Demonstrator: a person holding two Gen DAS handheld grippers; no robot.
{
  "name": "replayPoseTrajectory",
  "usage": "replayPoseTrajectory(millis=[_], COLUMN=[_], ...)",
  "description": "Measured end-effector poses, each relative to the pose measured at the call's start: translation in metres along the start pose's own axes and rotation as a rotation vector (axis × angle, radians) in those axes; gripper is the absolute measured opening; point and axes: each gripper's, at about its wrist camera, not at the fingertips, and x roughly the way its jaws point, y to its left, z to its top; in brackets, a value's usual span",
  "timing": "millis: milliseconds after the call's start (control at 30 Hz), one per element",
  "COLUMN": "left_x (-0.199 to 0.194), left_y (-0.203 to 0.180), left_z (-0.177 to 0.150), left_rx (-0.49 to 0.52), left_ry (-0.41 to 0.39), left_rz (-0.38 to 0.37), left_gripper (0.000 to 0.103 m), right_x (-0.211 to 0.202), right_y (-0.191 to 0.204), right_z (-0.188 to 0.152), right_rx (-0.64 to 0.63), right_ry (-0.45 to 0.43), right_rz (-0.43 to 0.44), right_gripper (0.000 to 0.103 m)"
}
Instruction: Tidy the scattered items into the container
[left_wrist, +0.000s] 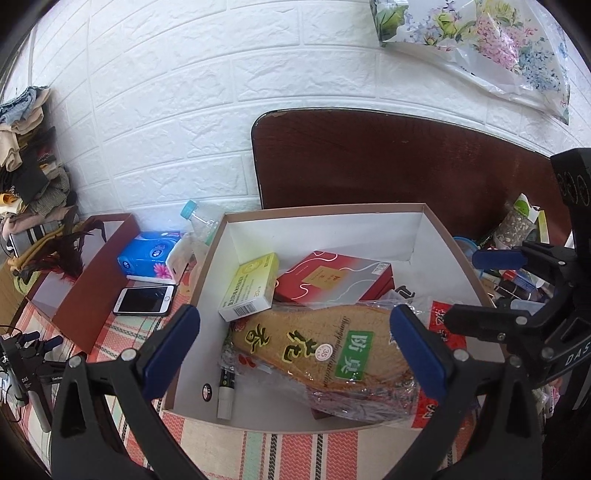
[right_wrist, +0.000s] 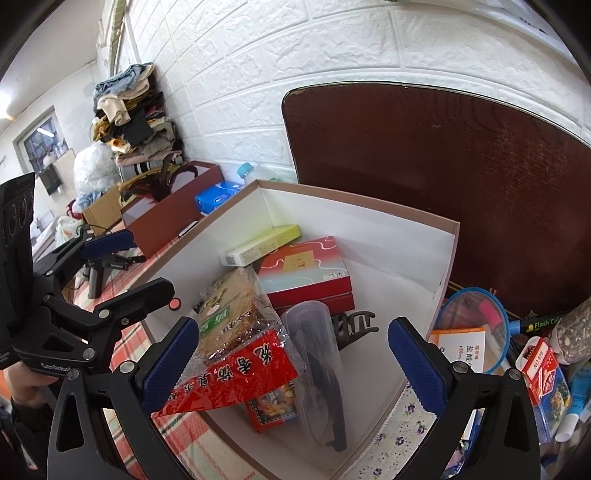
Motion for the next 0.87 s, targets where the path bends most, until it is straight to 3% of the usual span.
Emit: replayPoseTrajectory(millis=[333, 867], left_x=[0.0019, -0.0001], left_y=[-0.0027, -0.0023], left_z=[0.0004, -0.0011], left_rx=[0.017, 0.014], left_ry=[0.01, -0.004], left_rz=[-0.007, 0.044], left_gripper=[0.103, 0.103], right_x=[0.0056, 0.0038], right_y=[0.0021, 0.0007], right_z=[-0.001, -0.0007], right_rx=[-0.005, 0.002], right_ry=[0.015, 0.018], right_rz=[0.004, 0.003], right_gripper=[0.103, 0.103])
